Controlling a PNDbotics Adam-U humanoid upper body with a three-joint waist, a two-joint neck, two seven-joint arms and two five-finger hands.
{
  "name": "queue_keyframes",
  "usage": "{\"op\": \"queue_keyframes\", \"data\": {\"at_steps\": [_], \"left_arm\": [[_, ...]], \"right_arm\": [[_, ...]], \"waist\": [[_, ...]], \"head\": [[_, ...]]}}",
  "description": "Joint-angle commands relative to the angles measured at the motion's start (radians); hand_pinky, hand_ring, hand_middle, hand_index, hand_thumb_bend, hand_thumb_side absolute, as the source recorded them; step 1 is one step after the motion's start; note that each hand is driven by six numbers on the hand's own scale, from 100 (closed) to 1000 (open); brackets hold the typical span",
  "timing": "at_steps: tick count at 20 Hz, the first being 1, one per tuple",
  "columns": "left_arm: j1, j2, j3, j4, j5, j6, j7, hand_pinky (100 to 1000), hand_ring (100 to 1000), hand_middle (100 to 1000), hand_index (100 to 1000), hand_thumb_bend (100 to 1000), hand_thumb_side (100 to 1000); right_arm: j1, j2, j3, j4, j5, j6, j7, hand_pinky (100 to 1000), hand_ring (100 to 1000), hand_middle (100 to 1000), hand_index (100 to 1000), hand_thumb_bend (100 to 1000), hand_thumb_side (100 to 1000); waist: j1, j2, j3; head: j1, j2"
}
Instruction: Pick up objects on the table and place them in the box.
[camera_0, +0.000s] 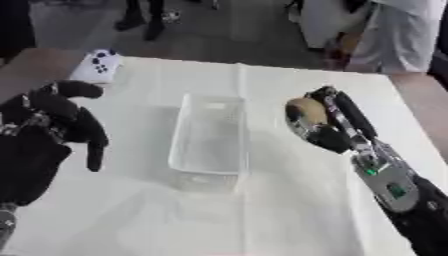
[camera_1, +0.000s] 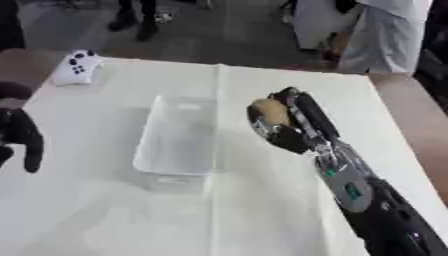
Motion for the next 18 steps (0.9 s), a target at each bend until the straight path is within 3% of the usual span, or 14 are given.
{"op": "queue_keyframes", "data": {"at_steps": [1, 13, 18], "left_arm": [[-0.02, 0.006, 0.001, -0.018, 0.009, -0.005, -0.005, 315, 567, 785, 735, 558, 869], [-0.048, 0.003, 0.0, -0.018, 0.034, -0.011, -0.02, 317, 567, 783, 734, 566, 852], [-0.072, -0.003, 0.001, -0.018, 0.047, -0.012, -0.023, 320, 567, 782, 734, 576, 838]], "right_arm": [[-0.041, 0.02, 0.009, 0.015, 0.017, -0.016, 0.012, 100, 100, 100, 230, 260, 832], [-0.128, 0.091, 0.026, 0.096, 0.066, -0.052, 0.016, 100, 100, 100, 230, 254, 842], [-0.192, 0.125, 0.013, 0.171, 0.117, -0.059, 0.003, 100, 100, 100, 230, 252, 849]], "waist": [[0.003, -0.015, 0.004], [-0.002, -0.008, 0.017], [-0.006, 0.002, 0.029]], "head": [[-0.015, -0.002], [-0.024, -0.007], [-0.048, -0.016]]}}
